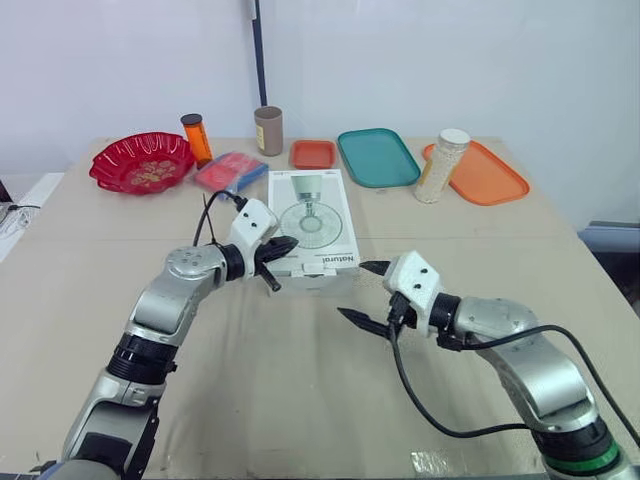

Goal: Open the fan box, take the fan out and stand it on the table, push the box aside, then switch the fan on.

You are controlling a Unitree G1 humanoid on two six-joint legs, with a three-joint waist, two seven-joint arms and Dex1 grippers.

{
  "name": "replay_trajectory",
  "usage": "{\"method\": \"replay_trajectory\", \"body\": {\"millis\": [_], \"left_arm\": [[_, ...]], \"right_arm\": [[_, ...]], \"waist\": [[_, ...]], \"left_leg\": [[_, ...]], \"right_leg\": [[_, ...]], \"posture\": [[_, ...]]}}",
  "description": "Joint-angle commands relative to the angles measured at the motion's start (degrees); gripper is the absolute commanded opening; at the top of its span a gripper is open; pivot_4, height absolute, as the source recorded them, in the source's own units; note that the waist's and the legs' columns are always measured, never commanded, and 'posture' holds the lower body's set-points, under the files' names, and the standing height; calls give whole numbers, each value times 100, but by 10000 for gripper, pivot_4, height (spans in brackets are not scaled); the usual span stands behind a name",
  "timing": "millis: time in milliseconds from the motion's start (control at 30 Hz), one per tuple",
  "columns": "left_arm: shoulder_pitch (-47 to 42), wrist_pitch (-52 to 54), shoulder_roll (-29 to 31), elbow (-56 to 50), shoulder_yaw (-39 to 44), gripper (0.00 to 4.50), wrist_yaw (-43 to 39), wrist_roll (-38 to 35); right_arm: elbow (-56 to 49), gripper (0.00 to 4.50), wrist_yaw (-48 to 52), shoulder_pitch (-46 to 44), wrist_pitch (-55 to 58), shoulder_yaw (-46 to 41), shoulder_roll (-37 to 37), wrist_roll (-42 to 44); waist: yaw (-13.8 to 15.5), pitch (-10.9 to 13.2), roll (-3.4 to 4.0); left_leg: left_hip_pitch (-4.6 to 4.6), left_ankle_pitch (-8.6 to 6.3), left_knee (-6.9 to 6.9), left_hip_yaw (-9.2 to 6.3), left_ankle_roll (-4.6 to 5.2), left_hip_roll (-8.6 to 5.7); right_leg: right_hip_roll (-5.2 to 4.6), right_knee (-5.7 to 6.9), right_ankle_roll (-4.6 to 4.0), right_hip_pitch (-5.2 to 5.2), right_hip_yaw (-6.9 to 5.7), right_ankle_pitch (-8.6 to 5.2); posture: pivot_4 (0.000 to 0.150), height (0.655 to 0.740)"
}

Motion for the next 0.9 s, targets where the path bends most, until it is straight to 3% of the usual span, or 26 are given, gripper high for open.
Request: {"method": "replay_trajectory", "body": {"millis": [33,667,900], "left_arm": [[0,102,44,119,-57,231,-47,72],[63,132,23,57,24,231,50,68],[4,137,28,122,28,231,41,60]], "right_arm": [[60,45000,-18,-117,-206,68,59,-92],[259,45000,983,706,-232,210,-695,126],[626,45000,430,413,177,-182,-375,166]], "waist": [[5,0,0],[9,1,-1],[10,1,-2]], "left_leg": [[-1,0,0,0,0,-1],[2,0,0,-1,0,-2],[1,1,0,-1,-1,-3]], "right_leg": [[-1,0,-3,-2,0,2],[0,0,10,1,-1,-6],[-3,0,8,1,0,-5]], "posture": [[1500,7400],[1500,7400],[1500,7400]]}}
